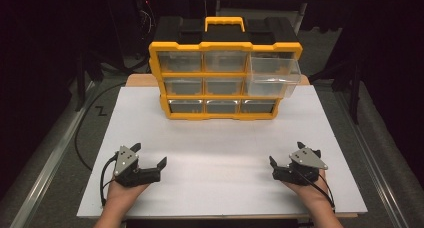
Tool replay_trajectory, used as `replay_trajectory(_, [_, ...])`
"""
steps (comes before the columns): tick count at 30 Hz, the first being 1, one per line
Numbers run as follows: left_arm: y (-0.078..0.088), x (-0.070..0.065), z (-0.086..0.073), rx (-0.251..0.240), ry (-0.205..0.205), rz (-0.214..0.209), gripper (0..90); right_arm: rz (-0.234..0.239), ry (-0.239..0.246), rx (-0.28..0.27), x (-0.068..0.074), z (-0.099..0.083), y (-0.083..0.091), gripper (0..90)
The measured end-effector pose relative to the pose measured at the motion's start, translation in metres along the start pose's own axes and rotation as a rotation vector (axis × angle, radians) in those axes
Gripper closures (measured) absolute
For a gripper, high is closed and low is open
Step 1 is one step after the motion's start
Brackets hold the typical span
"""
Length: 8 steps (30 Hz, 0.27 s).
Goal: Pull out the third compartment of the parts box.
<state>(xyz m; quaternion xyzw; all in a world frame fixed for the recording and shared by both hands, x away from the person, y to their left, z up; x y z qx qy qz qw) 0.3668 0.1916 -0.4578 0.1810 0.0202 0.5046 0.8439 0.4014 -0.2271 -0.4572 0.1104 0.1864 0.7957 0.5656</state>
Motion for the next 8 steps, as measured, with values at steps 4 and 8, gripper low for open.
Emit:
replay_trajectory(4, [-0.0013,0.0003,-0.0022,0.009,0.027,-0.019,0.6,0.114,-0.188,-0.041,0.0046,0.0013,0.0011,2.8])
replay_trajectory(8, [-0.0024,-0.0014,-0.0032,0.018,0.022,-0.023,0.6,0.132,-0.254,-0.079,0.0027,0.0046,0.0016,4.3])
Point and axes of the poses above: each handheld gripper's, and its own axes: y roughly backward along the jaws, z roughly out of its top, x roughly to its left, the point moved 8 cm from there along -y, roughly forward along the jaws, and after that the axes turned 12 degrees about -y, right-handed, at the moved point
